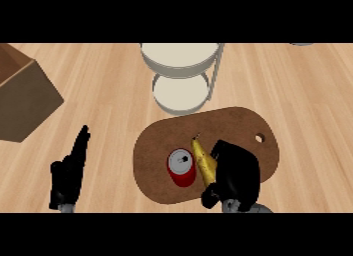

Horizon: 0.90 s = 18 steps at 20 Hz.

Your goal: Pick the pear from the cutting board and place it in the tiered basket

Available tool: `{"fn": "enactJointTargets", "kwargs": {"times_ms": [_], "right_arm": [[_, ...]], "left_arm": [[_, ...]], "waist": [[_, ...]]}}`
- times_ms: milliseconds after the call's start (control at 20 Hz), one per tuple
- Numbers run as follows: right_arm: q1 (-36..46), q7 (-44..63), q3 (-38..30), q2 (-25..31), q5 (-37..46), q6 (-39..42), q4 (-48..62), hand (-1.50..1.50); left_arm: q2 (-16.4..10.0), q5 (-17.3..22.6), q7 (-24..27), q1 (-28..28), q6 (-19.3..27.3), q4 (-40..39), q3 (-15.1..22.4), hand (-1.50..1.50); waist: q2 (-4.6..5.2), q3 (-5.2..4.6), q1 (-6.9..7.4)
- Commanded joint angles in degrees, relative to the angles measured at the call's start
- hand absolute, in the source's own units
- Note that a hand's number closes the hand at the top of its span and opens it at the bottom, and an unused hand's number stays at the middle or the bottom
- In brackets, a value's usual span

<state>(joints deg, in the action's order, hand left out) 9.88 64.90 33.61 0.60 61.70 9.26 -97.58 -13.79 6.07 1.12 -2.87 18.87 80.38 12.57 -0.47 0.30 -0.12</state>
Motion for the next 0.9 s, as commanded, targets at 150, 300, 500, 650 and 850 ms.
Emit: {"fn": "enactJointTargets", "kwargs": {"times_ms": [150,300,500,650,850], "right_arm": [[4.3,13.3,-1.1,-0.6,3.9,-7.4,-16.1,1.50],[8.1,16.7,-1.4,-0.6,8.1,-5.7,-23.4,1.50],[17.1,18.4,0.0,-0.6,15.9,5.1,-28.5,1.50],[20.9,17.4,-1.9,-0.6,15.0,13.3,-30.0,1.50],[26.0,17.5,-6.7,-0.6,13.8,15.2,-27.5,1.50]], "left_arm": [[0.7,0.6,-1.0,-1.0,-0.8,-2.2,0.1,0.00],[1.4,-1.0,-0.3,-2.3,0.8,-2.1,0.9,0.00],[2.2,-1.2,0.7,-2.7,1.1,-1.7,0.9,0.00],[0.1,0.1,-1.7,-1.9,-1.1,-1.1,-0.3,0.00],[0.5,-0.9,-2.9,-1.6,-0.6,1.1,1.0,0.00]], "waist": [[-0.05,-0.38,-0.92],[-0.35,-0.45,-0.99],[-0.26,-0.54,-0.30],[-0.17,-0.53,-0.28],[-0.23,-0.52,-0.09]]}}
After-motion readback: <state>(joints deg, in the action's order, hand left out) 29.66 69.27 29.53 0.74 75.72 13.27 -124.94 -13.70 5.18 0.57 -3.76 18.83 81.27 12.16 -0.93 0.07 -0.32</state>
